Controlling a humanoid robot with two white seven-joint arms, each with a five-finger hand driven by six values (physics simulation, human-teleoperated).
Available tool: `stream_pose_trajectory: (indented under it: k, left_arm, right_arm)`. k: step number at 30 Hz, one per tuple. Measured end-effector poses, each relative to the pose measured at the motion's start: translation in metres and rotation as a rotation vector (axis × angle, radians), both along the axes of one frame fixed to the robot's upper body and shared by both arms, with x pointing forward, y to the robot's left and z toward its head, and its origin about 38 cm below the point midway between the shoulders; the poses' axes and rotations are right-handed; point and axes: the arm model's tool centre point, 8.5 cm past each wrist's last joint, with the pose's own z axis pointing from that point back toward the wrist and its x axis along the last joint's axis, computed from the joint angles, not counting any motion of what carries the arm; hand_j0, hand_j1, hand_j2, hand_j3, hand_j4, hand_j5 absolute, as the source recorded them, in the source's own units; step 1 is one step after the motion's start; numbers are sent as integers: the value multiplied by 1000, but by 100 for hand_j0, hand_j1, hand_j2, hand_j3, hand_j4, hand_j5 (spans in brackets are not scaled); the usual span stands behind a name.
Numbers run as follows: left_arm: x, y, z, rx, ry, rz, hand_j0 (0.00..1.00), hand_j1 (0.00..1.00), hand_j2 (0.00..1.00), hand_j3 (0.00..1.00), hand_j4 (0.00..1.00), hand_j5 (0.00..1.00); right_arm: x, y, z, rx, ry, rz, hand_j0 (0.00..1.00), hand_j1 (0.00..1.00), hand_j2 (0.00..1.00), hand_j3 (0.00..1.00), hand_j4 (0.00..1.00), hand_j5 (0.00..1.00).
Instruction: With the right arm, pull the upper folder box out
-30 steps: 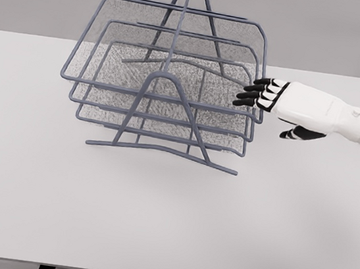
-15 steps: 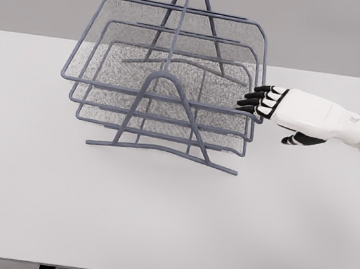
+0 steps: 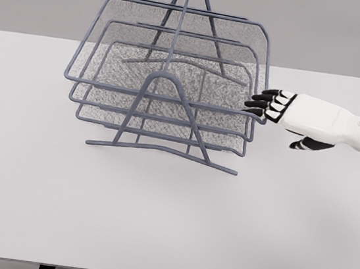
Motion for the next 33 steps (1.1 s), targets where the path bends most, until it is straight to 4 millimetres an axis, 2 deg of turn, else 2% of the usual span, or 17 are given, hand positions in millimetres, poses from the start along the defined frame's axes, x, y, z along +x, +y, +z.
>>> stream_pose_trajectory:
  k: [25,33]
  left_arm:
    - [0,0,0,0,0,0,100,100,100,100,100,100]
    - [0,0,0,0,0,0,100,100,100,100,100,100]
  right_arm:
    - [-13,-37,8,-12,40,-76,100,100,100,100,100,100]
    - [-15,-51,17,-12,41,-107,100,100,100,100,100,100]
